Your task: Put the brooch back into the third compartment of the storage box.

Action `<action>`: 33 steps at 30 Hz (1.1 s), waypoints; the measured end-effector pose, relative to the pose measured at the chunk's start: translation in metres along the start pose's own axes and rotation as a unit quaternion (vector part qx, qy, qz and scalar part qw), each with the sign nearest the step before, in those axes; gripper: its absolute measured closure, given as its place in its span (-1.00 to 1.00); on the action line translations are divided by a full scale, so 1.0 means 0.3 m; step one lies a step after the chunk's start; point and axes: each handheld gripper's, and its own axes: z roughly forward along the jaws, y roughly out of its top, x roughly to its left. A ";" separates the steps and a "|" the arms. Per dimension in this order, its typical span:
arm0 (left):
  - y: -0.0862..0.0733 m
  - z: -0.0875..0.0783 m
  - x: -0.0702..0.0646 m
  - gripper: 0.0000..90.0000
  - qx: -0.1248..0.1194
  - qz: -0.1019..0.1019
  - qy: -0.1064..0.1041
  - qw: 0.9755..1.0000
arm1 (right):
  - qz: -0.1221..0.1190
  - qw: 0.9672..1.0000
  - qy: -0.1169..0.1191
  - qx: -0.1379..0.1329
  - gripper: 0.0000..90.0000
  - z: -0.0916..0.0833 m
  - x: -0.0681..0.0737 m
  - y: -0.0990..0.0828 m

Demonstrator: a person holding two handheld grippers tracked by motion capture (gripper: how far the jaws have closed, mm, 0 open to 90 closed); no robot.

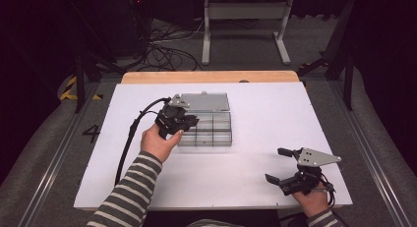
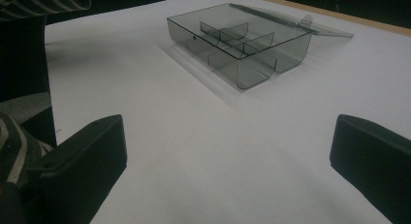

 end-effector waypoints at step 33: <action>0.044 0.252 0.011 0.77 0.032 -0.052 -0.011 0.998 | 0.000 1.000 0.005 -0.003 -0.99 -0.004 -0.002 -0.001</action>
